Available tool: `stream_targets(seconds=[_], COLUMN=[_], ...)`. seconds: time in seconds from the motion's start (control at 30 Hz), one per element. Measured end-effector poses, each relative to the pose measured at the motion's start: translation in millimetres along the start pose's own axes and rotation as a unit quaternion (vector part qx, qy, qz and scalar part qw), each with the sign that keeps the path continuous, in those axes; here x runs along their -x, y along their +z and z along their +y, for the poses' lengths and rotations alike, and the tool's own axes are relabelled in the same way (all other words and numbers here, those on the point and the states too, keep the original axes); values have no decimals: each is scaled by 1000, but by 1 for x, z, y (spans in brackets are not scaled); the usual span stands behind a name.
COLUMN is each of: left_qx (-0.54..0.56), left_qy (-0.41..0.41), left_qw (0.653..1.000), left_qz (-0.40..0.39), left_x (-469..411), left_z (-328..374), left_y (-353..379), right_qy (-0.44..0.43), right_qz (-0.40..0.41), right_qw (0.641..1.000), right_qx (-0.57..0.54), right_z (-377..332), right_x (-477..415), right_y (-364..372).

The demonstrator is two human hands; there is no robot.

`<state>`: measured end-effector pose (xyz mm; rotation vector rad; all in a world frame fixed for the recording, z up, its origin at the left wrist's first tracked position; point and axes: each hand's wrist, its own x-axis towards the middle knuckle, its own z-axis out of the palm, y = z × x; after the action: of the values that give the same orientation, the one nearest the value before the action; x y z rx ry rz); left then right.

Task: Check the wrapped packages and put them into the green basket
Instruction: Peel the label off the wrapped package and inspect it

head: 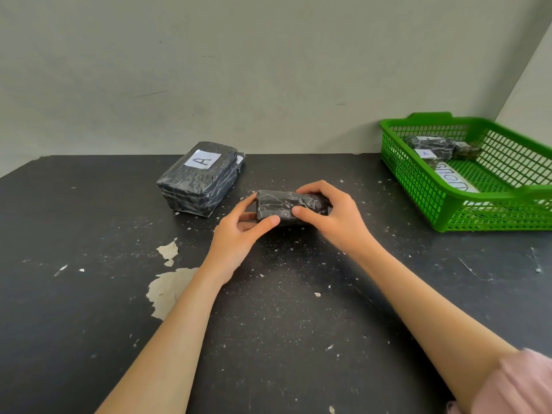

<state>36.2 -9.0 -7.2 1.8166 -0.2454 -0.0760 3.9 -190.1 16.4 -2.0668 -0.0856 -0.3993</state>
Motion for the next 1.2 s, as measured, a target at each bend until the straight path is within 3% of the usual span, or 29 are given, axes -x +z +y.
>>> stream_targets(seconds=[0.63,0.87,1.07,1.2], left_qx=[1,-55,-190,-145], left_qy=[1,-14,31,79], left_qw=[1000,996,971,974], left_qz=[-3,68,139,154], left_x=[1,5,4,8], left_z=[1,8,2,6], left_y=[0,8,11,14], right_qy=[6,38,111,171], right_qz=[-44,-95,-16,-18], right_qw=[996,981,970,931], right_qx=[-74,-166,-218,-322], right_z=[9,12,7,1], right_x=[2,8,9,12], right_y=[-10,-10,7,26])
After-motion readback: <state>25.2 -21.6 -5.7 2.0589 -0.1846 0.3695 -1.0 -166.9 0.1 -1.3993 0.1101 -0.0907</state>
